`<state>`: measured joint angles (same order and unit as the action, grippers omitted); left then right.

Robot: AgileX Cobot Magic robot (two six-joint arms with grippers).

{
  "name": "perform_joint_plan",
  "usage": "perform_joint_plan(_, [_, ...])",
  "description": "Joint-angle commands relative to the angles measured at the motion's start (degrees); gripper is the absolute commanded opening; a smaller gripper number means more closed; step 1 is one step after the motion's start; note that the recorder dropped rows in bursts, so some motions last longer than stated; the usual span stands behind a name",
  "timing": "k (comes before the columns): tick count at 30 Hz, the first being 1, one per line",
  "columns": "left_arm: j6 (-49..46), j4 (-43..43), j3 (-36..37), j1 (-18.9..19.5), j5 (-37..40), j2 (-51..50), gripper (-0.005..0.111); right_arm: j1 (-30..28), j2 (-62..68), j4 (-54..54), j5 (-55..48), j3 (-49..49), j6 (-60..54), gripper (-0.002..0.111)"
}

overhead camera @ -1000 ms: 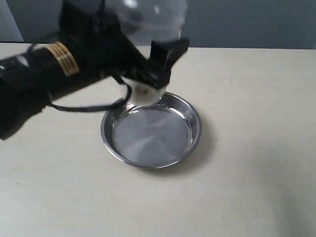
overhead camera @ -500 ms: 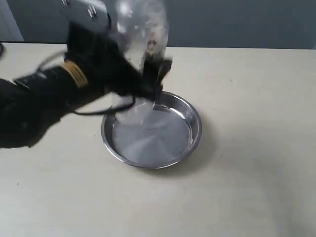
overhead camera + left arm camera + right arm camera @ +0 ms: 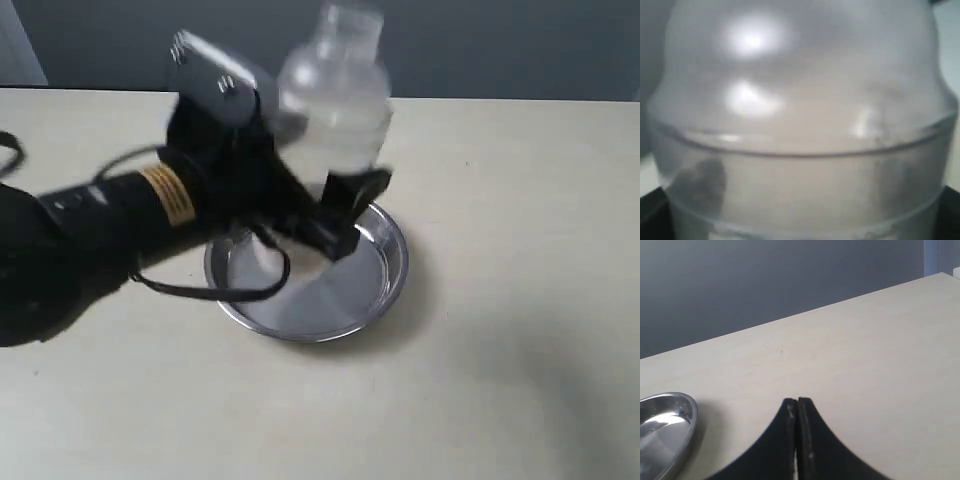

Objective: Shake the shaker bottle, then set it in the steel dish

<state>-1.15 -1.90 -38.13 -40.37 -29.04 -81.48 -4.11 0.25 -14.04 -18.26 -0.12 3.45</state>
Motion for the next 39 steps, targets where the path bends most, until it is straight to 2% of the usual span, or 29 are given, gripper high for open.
perform_joint_plan(1, [-3.84,-7.32,0.29,1.15,0.63,-2.35,0.0,0.14,-0.25,0.19,0.62,0.12,-0.19,-0.001])
perform_joint_plan(2, [-3.54,-11.23,0.79,1.76,-1.8,-4.83,0.0,0.14,-0.25,0.19,0.62,0.12,-0.19,-0.001])
perform_joint_plan(3, [-2.94,-11.0,0.67,1.66,-7.2,-5.04,0.0,0.14,-0.25,0.19,0.62,0.12,-0.19,-0.001])
perform_joint_plan(5, [-4.07,-1.44,-1.23,1.48,-20.1,-1.22,0.0,0.14,-0.25,0.19,0.62,0.12,-0.19,-0.001])
perform_joint_plan(6, [-6.72,1.9,-3.14,1.66,-22.42,0.8,0.0,0.14,-0.25,0.19,0.62,0.12,-0.19,-0.001])
perform_joint_plan(7, [-7.76,0.98,-4.87,1.96,-19.64,2.01,0.0,0.14,-0.25,0.19,0.62,0.12,-0.19,-0.001])
perform_joint_plan(10, [-6.4,-9.57,-6.0,2.13,6.31,-0.61,0.0,0.14,-0.25,0.19,0.62,0.12,-0.19,-0.001])
perform_joint_plan(11, [-5.97,-11.12,-3.69,1.83,8.21,-3.52,0.0,0.14,-0.25,0.19,0.62,0.12,-0.19,-0.001])
perform_joint_plan(13, [-2.26,-10.91,-0.35,-0.39,0.88,-6.7,0.0,0.14,-0.25,0.19,0.62,0.12,-0.19,-0.001])
perform_joint_plan(14, [-2.3,-9.02,-0.34,-1.34,-5.69,-5.7,0.0,0.14,-0.25,0.19,0.62,0.12,-0.19,-0.001])
perform_joint_plan(15, [-3.27,-4.14,-1.79,-1.92,-11.5,-3.17,0.0,0.14,-0.25,0.19,0.62,0.12,-0.19,-0.001])
perform_joint_plan(16, [-3.91,-0.48,-4.79,-2.04,-13.11,0.17,0.0,0.14,-0.25,0.19,0.62,0.12,-0.19,-0.001])
perform_joint_plan(17, [-4.0,1.13,-7.68,-2.04,-10.48,2.81,0.0,0.14,-0.25,0.19,0.62,0.12,-0.19,-0.001])
perform_joint_plan(18, [-4.8,1.08,-10.86,-1.81,-4.39,4.82,0.0,0.14,-0.25,0.19,0.62,0.12,-0.19,-0.001])
perform_joint_plan(20, [-9.81,-4.75,-11.27,0.52,5.18,3.23,0.0,0.14,-0.25,0.19,0.62,0.12,-0.19,-0.001])
perform_joint_plan(22, [-12.6,-15.12,-6.67,5.57,4.07,-4.39,0.0,0.14,-0.25,0.19,0.62,0.12,-0.19,-0.001])
perform_joint_plan(24, [-7.11,-18.91,-5.06,7.78,2.12,-8.37,0.0,0.14,-0.25,0.19,0.62,0.12,-0.19,-0.001])
perform_joint_plan(25, [-4.56,-13.98,-5.26,7.51,0.39,-6.75,0.0,0.14,-0.25,0.19,0.62,0.12,-0.19,-0.001])
perform_joint_plan(26, [-2.79,-5.25,-6.0,6.68,-1.75,-4.35,0.0,0.14,-0.25,0.19,0.62,0.12,-0.19,-0.001])
perform_joint_plan(27, [-0.71,3.12,-7.77,5.75,-4.81,-0.71,0.0,0.14,-0.25,0.19,0.62,0.12,-0.19,-0.001])
perform_joint_plan(28, [0.69,8.04,-10.28,5.22,-5.62,2.69,0.0,0.14,-0.25,0.19,0.62,0.12,-0.19,-0.001])
perform_joint_plan(29, [1.51,8.13,-12.14,5.2,-3.38,4.46,0.0,0.14,-0.25,0.19,0.62,0.12,-0.19,-0.001])
perform_joint_plan(30, [2.54,3.71,-12.0,5.2,1.87,4.47,0.0,0.14,-0.25,0.19,0.62,0.12,-0.19,-0.001])
perform_joint_plan(32, [0.51,-0.24,-7.31,6.25,7.27,-0.42,0.0,0.14,-0.25,0.19,0.62,0.12,-0.19,-0.001])
perform_joint_plan(34, [4.15,-4.4,-2.93,7.07,4.22,-7.27,0.0,0.14,-0.25,0.19,0.62,0.12,-0.19,-0.001])
perform_joint_plan(35, [7.47,-2.75,-2.68,6.68,2.44,-7.2,0.0,0.14,-0.25,0.19,0.62,0.12,-0.19,-0.001])
perform_joint_plan(38, [9.88,10.88,-5.57,5.85,-9.05,0.95,0.0,0.14,-0.25,0.19,0.62,0.12,-0.19,-0.001])
perform_joint_plan(39, [8.91,13.26,-7.48,5.98,-8.84,3.94,0.0,0.14,-0.25,0.19,0.62,0.12,-0.19,-0.001])
